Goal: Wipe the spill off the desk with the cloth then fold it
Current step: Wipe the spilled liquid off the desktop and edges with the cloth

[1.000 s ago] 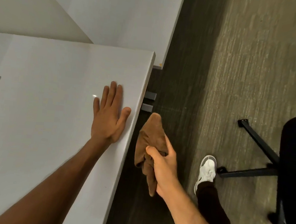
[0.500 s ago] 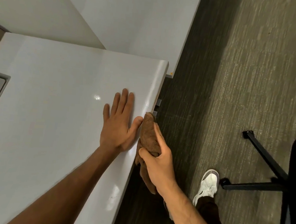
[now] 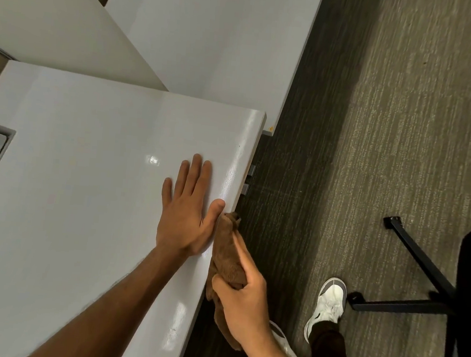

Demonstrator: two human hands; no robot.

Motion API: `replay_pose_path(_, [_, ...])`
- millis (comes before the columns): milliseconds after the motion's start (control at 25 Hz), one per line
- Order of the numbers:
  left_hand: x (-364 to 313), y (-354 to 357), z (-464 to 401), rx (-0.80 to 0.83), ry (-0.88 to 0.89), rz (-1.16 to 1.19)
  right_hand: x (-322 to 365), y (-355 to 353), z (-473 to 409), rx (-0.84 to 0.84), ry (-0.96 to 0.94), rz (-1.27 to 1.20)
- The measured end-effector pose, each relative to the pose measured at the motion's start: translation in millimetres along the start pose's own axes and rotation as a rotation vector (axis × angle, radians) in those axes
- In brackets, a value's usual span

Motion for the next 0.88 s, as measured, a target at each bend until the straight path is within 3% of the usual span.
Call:
replay_pose_path(600, [-0.4, 0.2, -1.4, 0.005, -0.020, -0.022, 33.4, -11.6, -61.8, -0.037, -0.041, -0.032])
replay_pose_path(880, [1.2, 2.3, -1.0, 0.002, -0.015, -0.024, 22.2, -15.7, -44.1, 0.005, -0.006, -0.041])
Point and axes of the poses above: each hand's wrist, its own z-axis away from the middle knuckle, its own y-axis out of the palm, x = y × z, the point moved 7 cm from there along -z, towards the middle knuckle, and after that the axes turned 14 degrees about -z, right-handed, at the moved point
